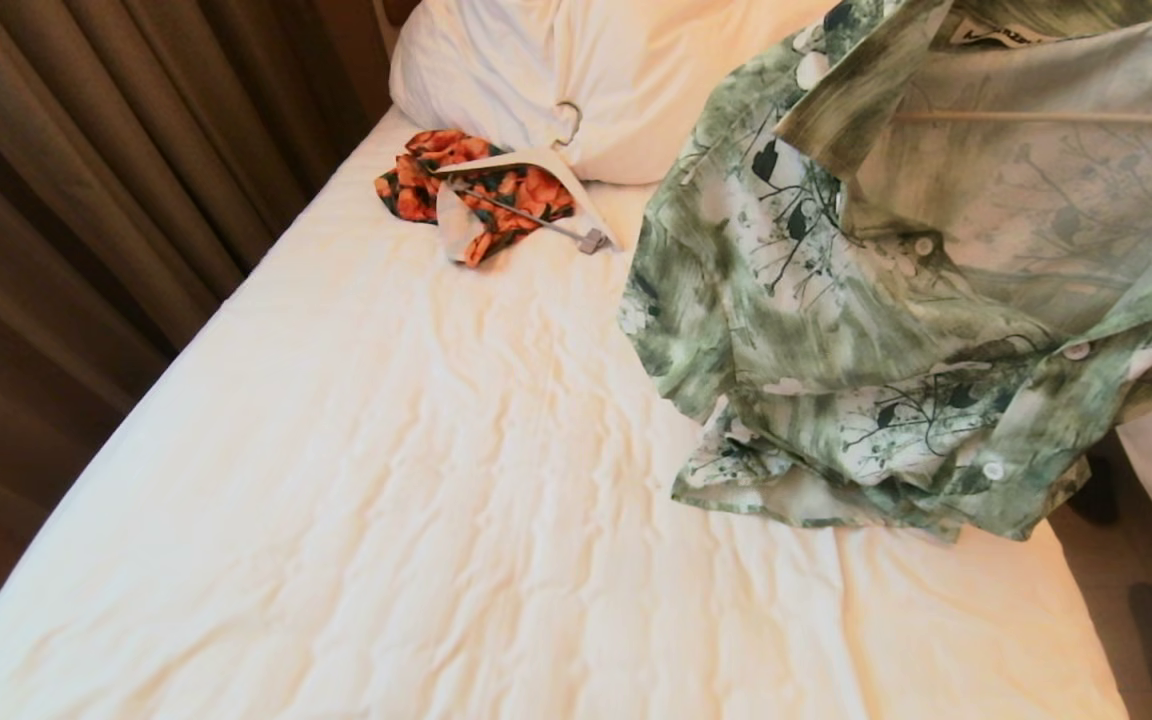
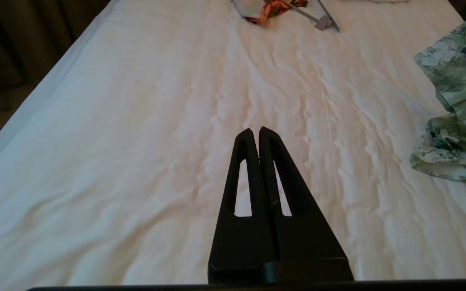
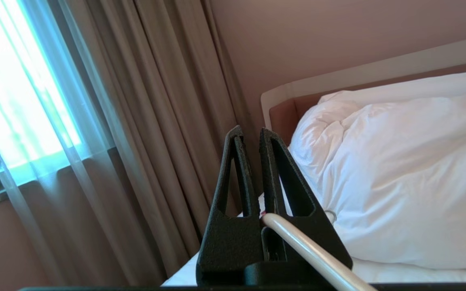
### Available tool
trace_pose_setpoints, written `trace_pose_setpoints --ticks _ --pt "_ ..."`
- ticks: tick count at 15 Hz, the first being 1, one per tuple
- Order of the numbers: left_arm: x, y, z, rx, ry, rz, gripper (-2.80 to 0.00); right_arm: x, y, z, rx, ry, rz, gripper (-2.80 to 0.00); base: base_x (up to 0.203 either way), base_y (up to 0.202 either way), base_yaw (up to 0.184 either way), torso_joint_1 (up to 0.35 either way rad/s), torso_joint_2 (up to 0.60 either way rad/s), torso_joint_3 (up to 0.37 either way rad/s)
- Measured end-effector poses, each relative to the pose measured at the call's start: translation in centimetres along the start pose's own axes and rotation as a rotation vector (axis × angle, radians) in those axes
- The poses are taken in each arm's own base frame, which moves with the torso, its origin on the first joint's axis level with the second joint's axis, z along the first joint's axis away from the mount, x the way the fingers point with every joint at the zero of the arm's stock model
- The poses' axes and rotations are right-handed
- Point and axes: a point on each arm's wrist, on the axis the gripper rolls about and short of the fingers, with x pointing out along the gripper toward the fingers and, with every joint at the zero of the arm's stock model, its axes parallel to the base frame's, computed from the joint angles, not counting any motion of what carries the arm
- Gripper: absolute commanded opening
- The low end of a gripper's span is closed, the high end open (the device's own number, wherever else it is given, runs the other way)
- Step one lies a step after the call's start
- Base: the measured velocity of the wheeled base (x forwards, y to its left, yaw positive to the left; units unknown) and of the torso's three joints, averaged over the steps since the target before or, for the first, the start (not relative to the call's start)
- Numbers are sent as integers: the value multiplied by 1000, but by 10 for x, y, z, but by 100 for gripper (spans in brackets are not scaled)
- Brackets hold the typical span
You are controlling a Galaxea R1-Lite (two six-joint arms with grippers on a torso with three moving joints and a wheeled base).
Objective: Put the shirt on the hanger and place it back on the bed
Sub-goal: Take the clothes hanger out of the clothes
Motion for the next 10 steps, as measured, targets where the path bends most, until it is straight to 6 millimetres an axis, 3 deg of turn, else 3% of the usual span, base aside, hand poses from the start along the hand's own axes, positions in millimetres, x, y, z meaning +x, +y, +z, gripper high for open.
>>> trace_pose_setpoints --ticks 3,6,10 --pt "1 -1 3 0 2 -15 -280 0 -1 -3 9 36 -8 -280 0 0 0 0 0 0" --pt "5 -5 11 0 21 -131 -280 1 -4 -17 130 136 -13 -280 0 0 0 0 0 0" --pt "33 -15 33 0 67 -283 -280 7 -13 -41 207 214 2 -280 0 0 0 0 0 0"
